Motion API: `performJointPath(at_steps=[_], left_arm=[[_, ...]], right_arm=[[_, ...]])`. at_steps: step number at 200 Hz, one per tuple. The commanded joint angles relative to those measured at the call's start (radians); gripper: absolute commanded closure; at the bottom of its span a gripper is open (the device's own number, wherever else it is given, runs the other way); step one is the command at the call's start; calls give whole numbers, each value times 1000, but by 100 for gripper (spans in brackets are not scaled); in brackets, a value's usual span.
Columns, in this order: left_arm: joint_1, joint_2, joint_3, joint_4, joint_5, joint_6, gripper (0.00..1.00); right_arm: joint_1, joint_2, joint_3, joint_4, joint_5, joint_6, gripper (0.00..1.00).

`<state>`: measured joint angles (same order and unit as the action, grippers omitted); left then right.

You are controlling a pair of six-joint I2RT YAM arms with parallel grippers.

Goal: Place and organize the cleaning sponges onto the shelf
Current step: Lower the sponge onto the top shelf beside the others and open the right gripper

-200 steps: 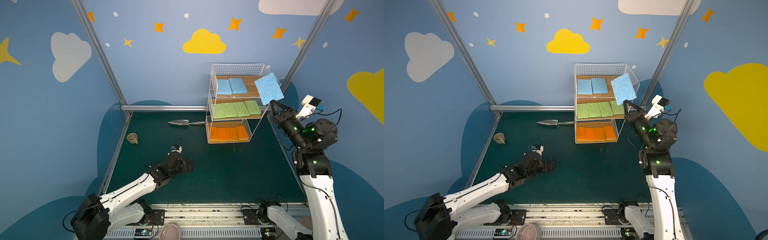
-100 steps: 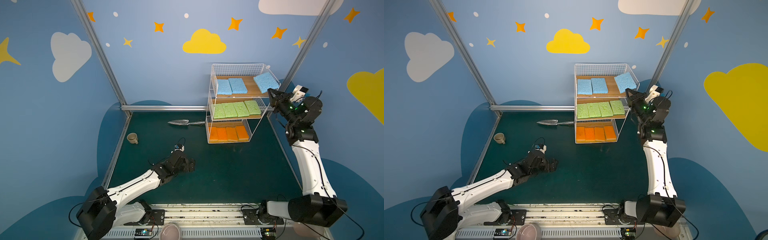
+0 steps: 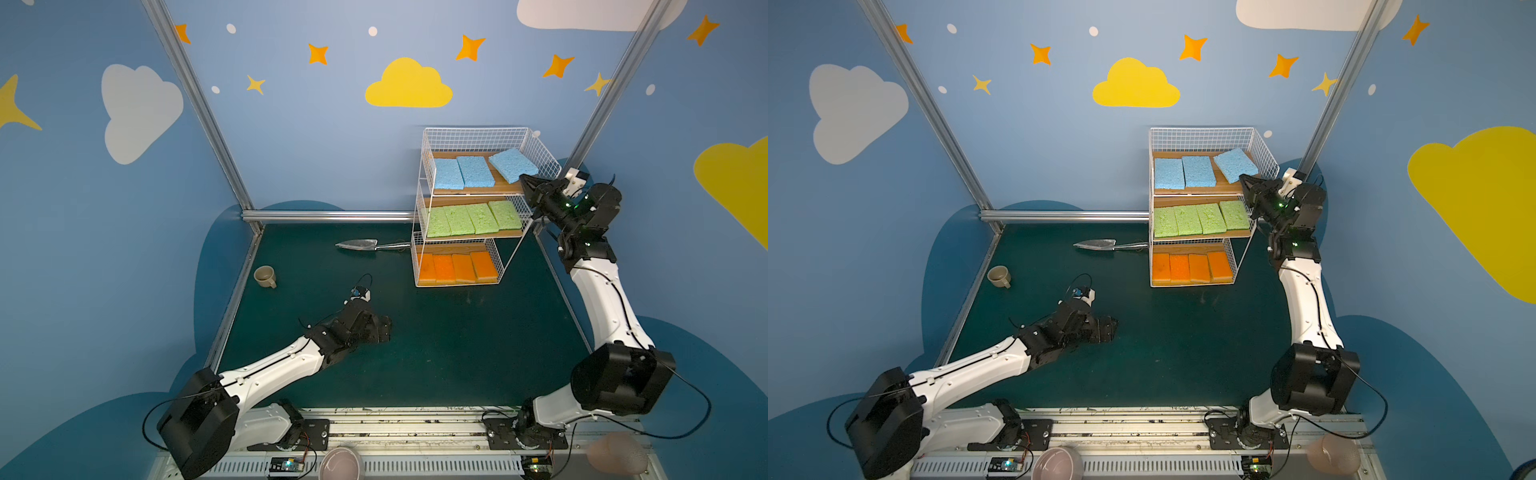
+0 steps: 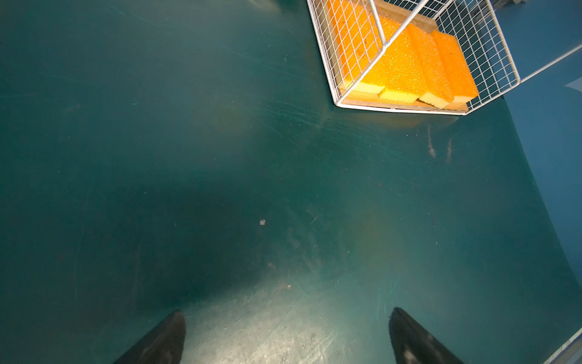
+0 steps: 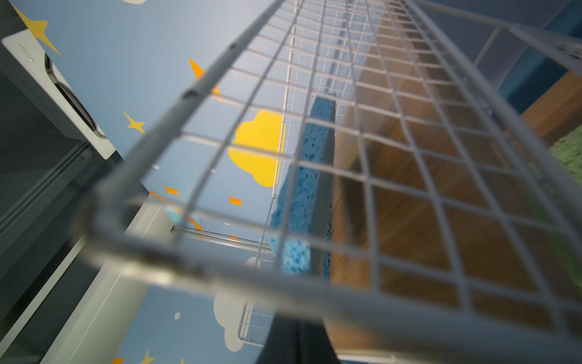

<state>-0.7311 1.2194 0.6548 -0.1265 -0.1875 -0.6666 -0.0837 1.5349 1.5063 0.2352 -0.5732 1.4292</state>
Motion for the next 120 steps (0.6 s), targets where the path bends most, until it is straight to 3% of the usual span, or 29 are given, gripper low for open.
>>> performJointPath(at_steps=[1, 120], left_arm=[[4, -7, 0, -5, 2, -5, 0], [9, -34, -15, -7, -4, -1, 0]], right_arm=[[10, -3, 42, 45, 9, -1, 100], [75, 17, 19, 44, 23, -27, 100]])
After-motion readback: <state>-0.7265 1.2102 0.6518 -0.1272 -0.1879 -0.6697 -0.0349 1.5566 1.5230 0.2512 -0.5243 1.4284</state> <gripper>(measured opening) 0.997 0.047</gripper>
